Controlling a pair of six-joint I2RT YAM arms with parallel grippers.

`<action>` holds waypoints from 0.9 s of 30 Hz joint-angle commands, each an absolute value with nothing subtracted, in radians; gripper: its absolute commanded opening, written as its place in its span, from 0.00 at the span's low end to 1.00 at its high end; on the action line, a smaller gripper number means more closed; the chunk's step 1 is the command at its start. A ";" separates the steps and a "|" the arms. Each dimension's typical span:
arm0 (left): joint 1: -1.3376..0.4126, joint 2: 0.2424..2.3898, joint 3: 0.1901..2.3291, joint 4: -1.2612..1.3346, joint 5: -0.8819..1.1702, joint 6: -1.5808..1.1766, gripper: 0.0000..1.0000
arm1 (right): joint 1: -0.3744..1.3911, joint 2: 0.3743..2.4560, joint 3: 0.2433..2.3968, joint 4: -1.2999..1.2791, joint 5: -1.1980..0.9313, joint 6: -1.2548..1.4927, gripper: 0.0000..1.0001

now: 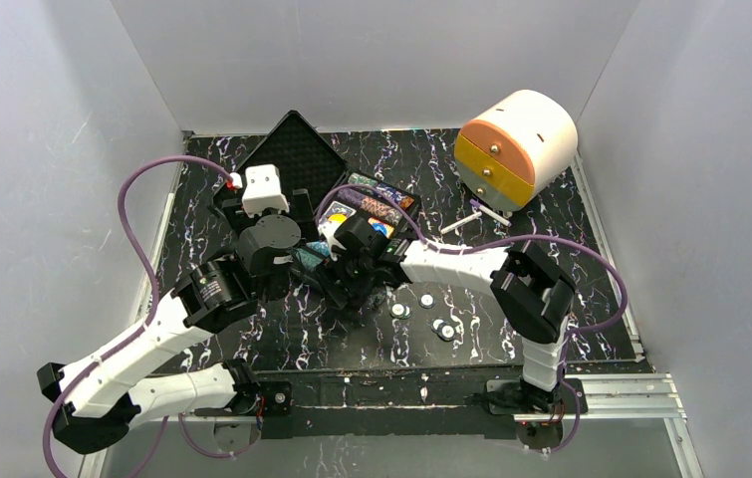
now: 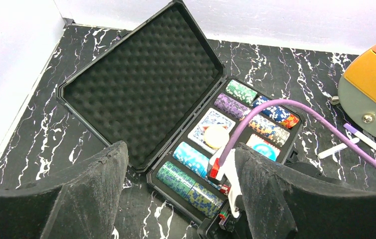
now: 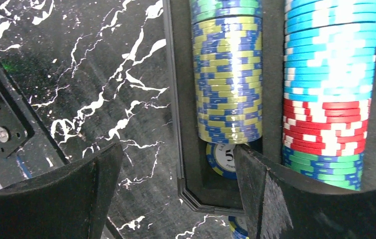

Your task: Pack up texas hold em set

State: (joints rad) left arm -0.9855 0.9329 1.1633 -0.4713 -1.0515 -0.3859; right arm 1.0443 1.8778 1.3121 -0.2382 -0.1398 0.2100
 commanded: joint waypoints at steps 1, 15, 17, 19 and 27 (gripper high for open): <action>-0.988 0.914 1.203 -0.459 -1.085 -0.402 0.76 | 1.050 1.865 1.312 -0.284 -0.182 0.258 0.90; -0.989 0.934 1.250 -0.425 -1.046 -0.350 0.77 | 1.046 1.818 1.200 -0.063 -0.120 -0.111 0.85; -0.988 0.934 1.250 -0.420 -1.043 -0.349 0.77 | 1.047 1.810 1.165 -0.012 -0.174 -0.154 0.84; -0.989 0.934 1.249 -0.417 -1.041 -0.345 0.77 | 1.057 1.795 1.121 0.067 -0.175 -0.216 0.84; -0.988 0.939 1.249 -0.411 -1.038 -0.327 0.78 | 1.074 1.766 0.972 0.205 0.063 -0.425 0.86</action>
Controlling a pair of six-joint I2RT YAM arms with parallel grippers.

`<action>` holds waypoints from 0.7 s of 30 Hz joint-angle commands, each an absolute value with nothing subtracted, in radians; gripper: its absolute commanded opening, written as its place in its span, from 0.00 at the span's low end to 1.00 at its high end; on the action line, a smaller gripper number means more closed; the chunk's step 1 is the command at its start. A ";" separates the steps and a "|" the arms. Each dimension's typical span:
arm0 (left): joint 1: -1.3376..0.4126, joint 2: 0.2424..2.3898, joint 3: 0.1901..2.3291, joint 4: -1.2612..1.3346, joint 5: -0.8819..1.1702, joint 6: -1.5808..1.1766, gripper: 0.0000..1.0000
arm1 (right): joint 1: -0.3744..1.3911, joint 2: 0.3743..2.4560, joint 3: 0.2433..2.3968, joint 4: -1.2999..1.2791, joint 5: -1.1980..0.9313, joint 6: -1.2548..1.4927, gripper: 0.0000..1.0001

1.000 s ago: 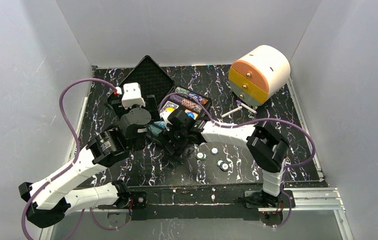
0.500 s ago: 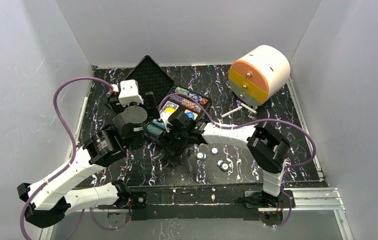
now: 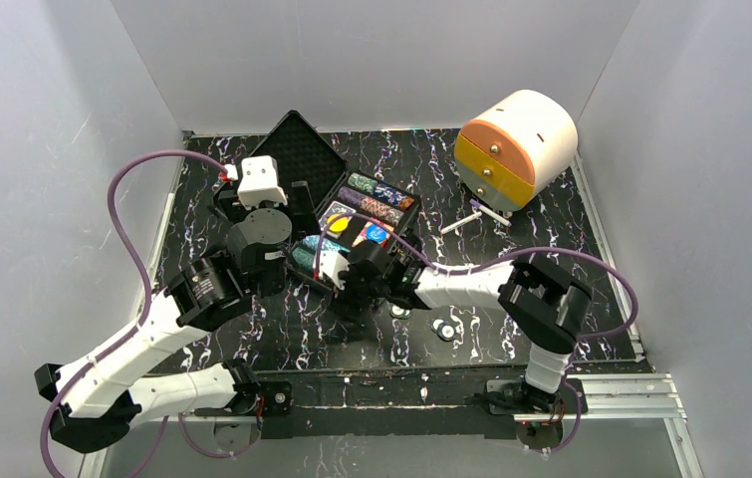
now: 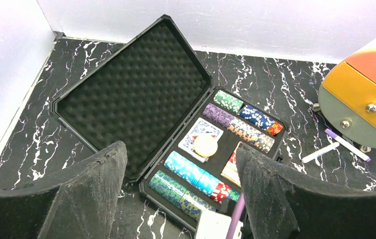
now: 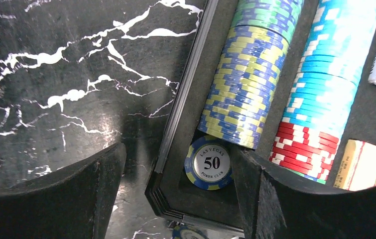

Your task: Pack up texas hold em set

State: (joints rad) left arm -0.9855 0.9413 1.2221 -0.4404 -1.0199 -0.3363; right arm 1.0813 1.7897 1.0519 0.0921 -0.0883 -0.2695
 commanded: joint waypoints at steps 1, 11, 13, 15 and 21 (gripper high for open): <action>-0.988 0.939 1.245 -0.409 -1.040 -0.327 0.78 | 1.074 1.758 0.948 0.221 0.077 -0.451 0.86; -0.988 0.907 1.183 -0.354 -1.076 -0.316 0.79 | 1.051 1.655 0.835 0.143 -0.137 -0.451 0.90; -0.988 0.897 1.166 -0.348 -1.079 -0.319 0.79 | 1.022 1.648 0.854 0.087 -0.275 -0.414 0.89; -0.988 0.888 1.148 -0.347 -1.076 -0.327 0.80 | 1.000 1.646 0.876 0.037 -0.370 -0.378 0.87; -0.989 0.856 1.094 -0.361 -1.053 -0.373 0.80 | 0.959 1.637 0.955 0.037 -0.468 -0.152 0.85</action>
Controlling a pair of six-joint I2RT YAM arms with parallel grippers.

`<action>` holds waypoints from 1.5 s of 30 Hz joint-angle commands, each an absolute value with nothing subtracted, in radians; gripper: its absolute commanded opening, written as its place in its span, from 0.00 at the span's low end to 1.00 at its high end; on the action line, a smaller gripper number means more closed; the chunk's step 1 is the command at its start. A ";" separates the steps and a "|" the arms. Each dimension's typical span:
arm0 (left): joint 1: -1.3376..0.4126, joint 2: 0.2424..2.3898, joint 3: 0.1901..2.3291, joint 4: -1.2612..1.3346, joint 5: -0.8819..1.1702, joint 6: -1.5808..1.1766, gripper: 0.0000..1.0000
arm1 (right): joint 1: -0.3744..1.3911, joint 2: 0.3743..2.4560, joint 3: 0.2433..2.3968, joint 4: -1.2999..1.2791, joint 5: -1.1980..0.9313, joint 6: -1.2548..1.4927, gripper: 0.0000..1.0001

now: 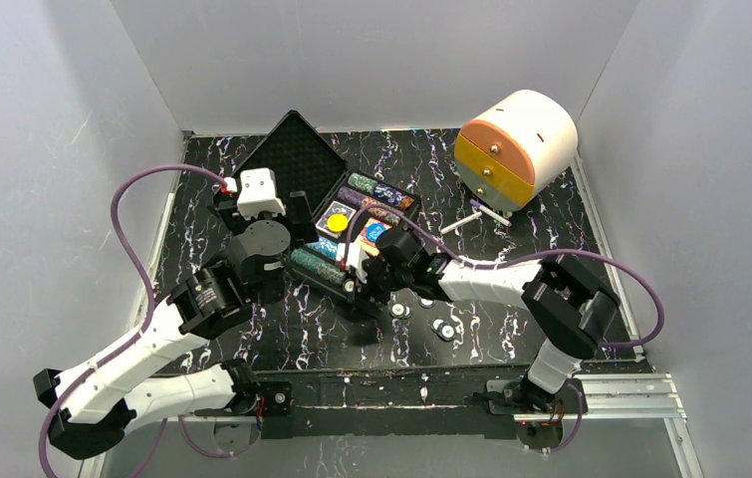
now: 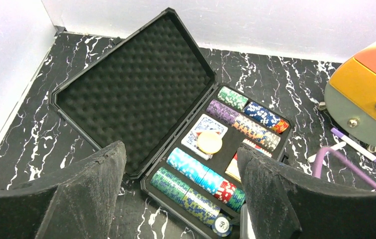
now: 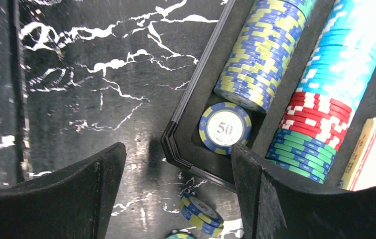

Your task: Pack up texas hold em set

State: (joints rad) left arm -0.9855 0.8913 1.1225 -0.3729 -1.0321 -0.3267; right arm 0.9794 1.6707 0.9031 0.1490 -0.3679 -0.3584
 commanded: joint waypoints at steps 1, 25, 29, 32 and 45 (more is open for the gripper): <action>-0.988 0.851 1.089 -0.364 -1.051 -0.377 0.80 | 0.954 1.639 0.984 0.042 -0.467 -0.098 0.85; -0.988 0.766 1.283 -0.427 -0.931 -0.234 0.84 | 1.112 1.884 1.622 -0.634 0.266 0.714 0.79; -0.989 0.739 1.271 -0.426 -0.938 -0.253 0.84 | 1.148 1.950 1.674 -0.702 0.310 0.719 0.82; -0.989 0.724 1.259 -0.427 -0.946 -0.256 0.84 | 1.155 1.983 1.686 -0.750 0.354 0.733 0.86; -0.988 0.731 1.253 -0.443 -0.964 -0.252 0.84 | 1.160 2.045 1.694 -0.671 0.366 0.665 0.98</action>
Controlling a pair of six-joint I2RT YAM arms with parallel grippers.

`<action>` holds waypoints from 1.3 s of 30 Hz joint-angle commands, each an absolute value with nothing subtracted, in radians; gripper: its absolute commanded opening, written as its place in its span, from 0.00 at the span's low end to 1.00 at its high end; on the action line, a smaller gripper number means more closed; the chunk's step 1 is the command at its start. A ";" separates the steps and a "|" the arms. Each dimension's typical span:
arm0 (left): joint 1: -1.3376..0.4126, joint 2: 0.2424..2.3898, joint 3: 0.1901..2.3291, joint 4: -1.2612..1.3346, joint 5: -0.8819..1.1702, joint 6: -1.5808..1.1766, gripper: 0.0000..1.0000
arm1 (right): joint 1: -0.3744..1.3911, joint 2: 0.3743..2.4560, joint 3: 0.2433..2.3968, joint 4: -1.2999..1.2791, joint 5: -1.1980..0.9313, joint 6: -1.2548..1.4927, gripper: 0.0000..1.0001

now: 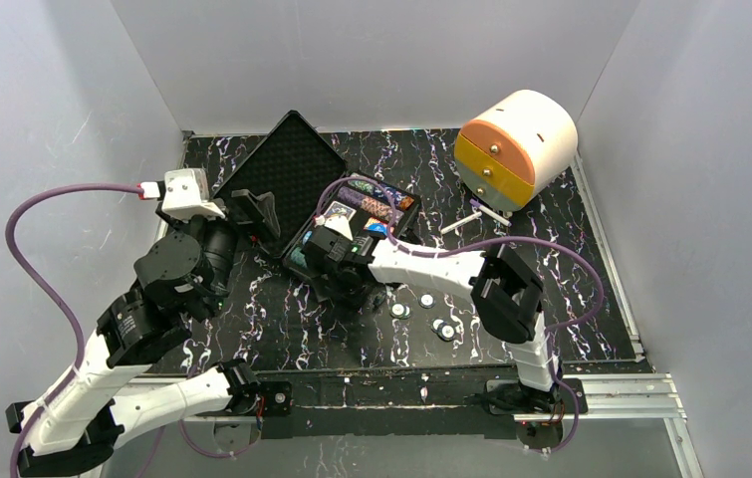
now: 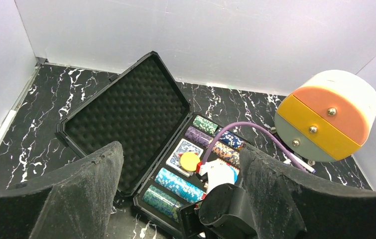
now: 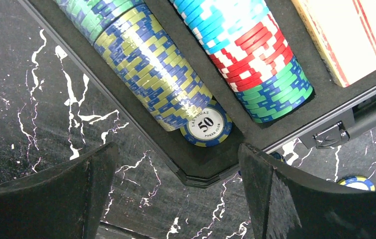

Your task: Pack up texas hold em set

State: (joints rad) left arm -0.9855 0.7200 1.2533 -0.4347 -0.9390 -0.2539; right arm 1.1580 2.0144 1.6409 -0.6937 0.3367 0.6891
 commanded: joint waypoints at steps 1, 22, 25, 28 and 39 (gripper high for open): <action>-0.988 0.733 1.253 -0.443 -0.965 -0.251 0.84 | 1.164 2.045 1.695 -0.663 0.369 0.656 0.97; -0.989 0.738 1.248 -0.456 -0.982 -0.227 0.85 | 1.175 2.176 1.759 -0.769 0.447 0.702 0.99; -0.989 0.740 1.247 -0.457 -0.987 -0.222 0.85 | 1.171 2.213 1.786 -0.828 0.455 0.725 0.99; -0.989 0.742 1.244 -0.457 -0.990 -0.222 0.86 | 1.165 2.234 1.772 -0.837 0.429 0.733 0.99; -0.989 0.764 1.250 -0.463 -0.985 -0.222 0.86 | 1.144 2.220 1.577 -0.631 0.152 0.604 0.98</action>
State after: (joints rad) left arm -0.9855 0.7452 1.2499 -0.4561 -0.9630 -0.2272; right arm 1.1801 2.1281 1.7199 -0.6949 0.3855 0.6476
